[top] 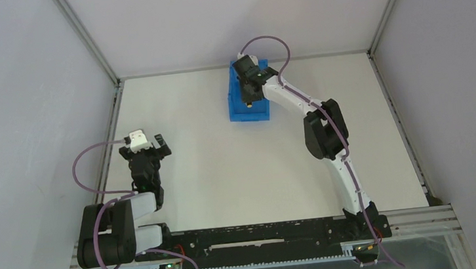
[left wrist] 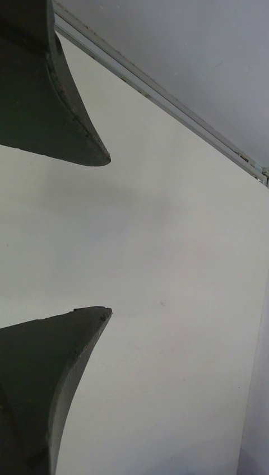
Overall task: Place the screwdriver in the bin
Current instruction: Place the screwdriver in the bin.
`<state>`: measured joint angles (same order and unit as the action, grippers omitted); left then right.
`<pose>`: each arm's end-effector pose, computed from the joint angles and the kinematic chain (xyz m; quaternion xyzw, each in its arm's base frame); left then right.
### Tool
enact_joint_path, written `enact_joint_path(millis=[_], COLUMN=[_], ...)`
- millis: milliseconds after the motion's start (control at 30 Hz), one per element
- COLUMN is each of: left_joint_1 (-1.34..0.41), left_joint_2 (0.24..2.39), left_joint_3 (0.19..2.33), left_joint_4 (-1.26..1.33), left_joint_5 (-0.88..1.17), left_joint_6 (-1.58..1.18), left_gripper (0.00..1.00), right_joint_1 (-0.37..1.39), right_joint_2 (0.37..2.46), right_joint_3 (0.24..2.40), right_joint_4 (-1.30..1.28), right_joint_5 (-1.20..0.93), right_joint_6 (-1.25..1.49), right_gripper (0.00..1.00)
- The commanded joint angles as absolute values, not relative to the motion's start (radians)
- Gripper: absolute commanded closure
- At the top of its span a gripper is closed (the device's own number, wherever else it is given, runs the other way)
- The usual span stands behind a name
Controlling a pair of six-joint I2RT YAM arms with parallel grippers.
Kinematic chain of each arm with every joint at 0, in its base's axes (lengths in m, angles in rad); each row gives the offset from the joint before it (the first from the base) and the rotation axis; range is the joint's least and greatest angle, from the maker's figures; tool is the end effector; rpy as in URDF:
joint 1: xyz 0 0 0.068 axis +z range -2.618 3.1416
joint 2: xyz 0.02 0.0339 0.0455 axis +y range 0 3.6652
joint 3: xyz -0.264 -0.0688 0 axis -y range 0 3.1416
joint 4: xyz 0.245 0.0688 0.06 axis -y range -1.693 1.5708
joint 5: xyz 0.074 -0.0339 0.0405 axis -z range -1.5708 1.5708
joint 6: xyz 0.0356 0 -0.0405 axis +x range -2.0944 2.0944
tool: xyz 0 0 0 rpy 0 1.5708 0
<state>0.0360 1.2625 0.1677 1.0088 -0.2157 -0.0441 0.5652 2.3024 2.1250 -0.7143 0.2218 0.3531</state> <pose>0.2134 0.0153 0.1654 -0.1020 0.7291 0.0766 0.6724 0.4403 0.2700 0.2412 -0.0625 0.9358 0.0532 0.3430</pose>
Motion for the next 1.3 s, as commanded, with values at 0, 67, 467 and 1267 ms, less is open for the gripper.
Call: enact_joint_path(millis=[0,67,467,1267], left_joint_1=[0.042,0.042,0.041,0.041], left_joint_2=[1.256,1.256,1.256,1.256], left_joint_3=[0.197,0.197,0.197,0.197], left_joint_4=[1.043,1.043,1.043,1.043], left_joint_5=[-0.227,-0.227,-0.227,-0.228], left_joint_6=[-0.024,-0.025,-0.025,-0.025], left_gripper=[0.0,0.0,0.0,0.0], right_joint_1=[0.546,0.543,0.541,0.569], right_joint_2=[2.335,2.353,2.433,2.273], right_joint_3=[2.135,2.141,2.192,2.276], right_joint_4=[-0.644,-0.639,-0.663,-0.733], right_joint_5=[0.199,0.194,0.179,0.239], right_joint_6=[0.34,0.336,0.343,0.31], right_gripper=[0.82,0.81,0.66,0.39])
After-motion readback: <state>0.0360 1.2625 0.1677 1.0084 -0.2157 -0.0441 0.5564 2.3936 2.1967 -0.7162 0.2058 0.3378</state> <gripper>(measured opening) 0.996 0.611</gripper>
